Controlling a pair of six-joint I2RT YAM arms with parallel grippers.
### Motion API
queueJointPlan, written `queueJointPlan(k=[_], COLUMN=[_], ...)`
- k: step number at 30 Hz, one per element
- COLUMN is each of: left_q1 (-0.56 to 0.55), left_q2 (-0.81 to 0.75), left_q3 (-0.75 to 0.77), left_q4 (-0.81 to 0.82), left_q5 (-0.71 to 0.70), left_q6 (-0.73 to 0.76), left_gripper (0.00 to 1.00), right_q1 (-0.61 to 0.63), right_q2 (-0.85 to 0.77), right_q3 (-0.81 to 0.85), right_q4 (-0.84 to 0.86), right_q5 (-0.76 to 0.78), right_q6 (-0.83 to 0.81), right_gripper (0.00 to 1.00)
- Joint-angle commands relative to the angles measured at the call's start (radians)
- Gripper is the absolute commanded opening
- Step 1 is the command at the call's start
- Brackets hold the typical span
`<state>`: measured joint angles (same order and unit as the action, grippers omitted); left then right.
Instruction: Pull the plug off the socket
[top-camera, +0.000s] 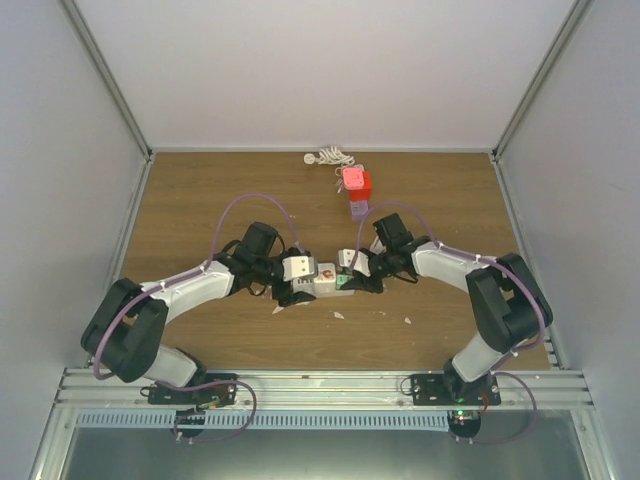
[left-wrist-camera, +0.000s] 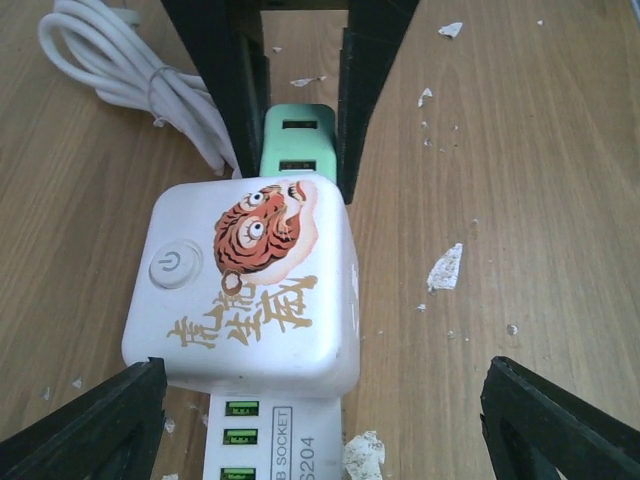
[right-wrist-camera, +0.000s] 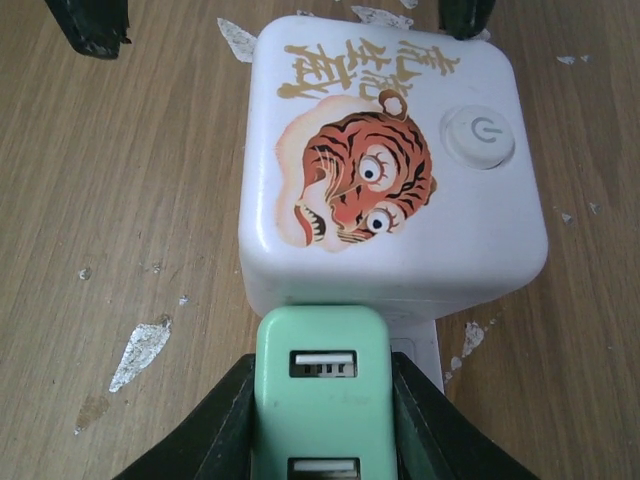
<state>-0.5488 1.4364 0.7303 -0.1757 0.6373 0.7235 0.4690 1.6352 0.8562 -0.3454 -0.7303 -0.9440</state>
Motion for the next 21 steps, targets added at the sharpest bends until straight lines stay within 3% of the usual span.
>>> queueJointPlan(k=[1,8,21], left_q1=[-0.005,0.002,0.020], left_q2=[0.040,0.040,0.095], left_q3=[0.027,0.024,0.073], left_q4=[0.088,0.068,0.022], left_q5=[-0.008,0.015,0.047], left_q6=[-0.016,0.071,0.190], left_gripper=[0.86,0.87,0.92], right_q1=[0.058,0.104,0.130], right_q2=[-0.031,-0.037,-0.033], right_q3=[-0.014,-0.042,-0.049], right_q4=[0.032,0.108,0.098], right_q5=[-0.002,0.044,0.060], right_q6=[0.091,0.175,0.100], right_gripper=[0.21,0.16,0.14])
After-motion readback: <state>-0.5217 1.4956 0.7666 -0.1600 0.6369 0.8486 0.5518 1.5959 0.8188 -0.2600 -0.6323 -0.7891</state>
